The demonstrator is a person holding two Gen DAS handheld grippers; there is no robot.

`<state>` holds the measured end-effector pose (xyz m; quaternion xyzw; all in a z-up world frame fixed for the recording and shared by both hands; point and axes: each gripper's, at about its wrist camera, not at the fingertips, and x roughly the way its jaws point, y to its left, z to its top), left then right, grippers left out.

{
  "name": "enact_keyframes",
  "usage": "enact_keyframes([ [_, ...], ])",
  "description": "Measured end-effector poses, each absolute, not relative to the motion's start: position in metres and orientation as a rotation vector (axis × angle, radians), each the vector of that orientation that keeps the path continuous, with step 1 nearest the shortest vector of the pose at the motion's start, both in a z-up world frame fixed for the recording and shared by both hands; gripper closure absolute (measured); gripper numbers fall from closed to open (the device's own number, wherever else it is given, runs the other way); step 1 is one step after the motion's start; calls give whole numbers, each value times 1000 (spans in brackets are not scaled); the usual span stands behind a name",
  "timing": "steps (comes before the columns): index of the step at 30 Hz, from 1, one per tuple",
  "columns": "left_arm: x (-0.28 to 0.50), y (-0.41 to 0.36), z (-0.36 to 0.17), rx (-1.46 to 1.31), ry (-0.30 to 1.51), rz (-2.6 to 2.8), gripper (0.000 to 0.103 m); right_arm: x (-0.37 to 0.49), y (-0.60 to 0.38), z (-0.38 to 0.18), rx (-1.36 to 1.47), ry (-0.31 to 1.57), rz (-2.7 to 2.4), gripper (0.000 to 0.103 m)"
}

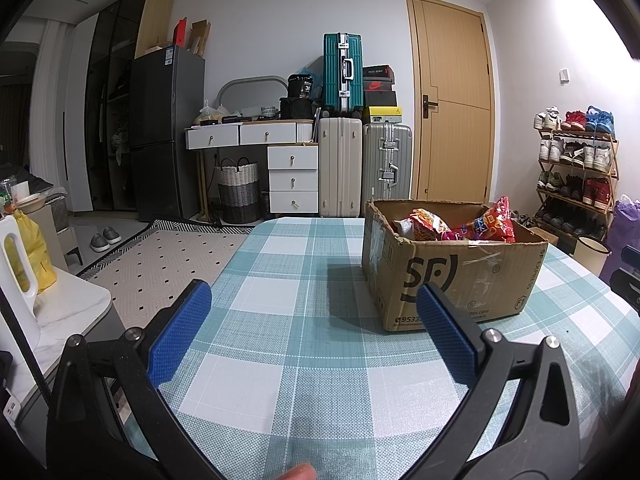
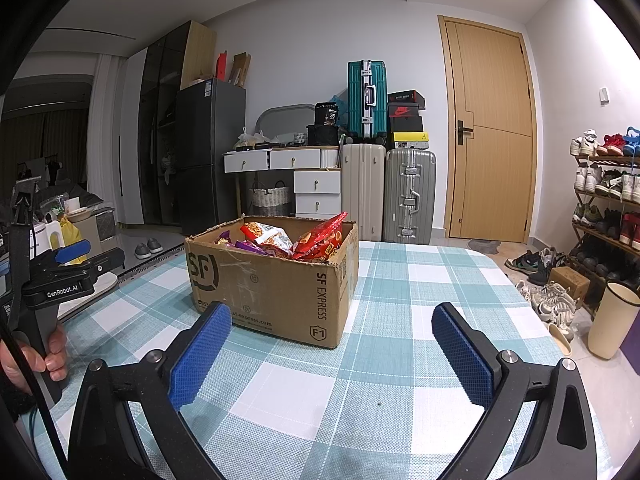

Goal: Organize snacks

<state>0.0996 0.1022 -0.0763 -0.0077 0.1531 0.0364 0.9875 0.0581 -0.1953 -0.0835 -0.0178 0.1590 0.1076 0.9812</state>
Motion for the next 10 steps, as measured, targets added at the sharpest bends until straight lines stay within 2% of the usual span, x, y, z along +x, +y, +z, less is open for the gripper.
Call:
enact_keyframes([
  [10,99,105,-76,-19,309,88,1,59,-196,-84,-35,322,215,0],
])
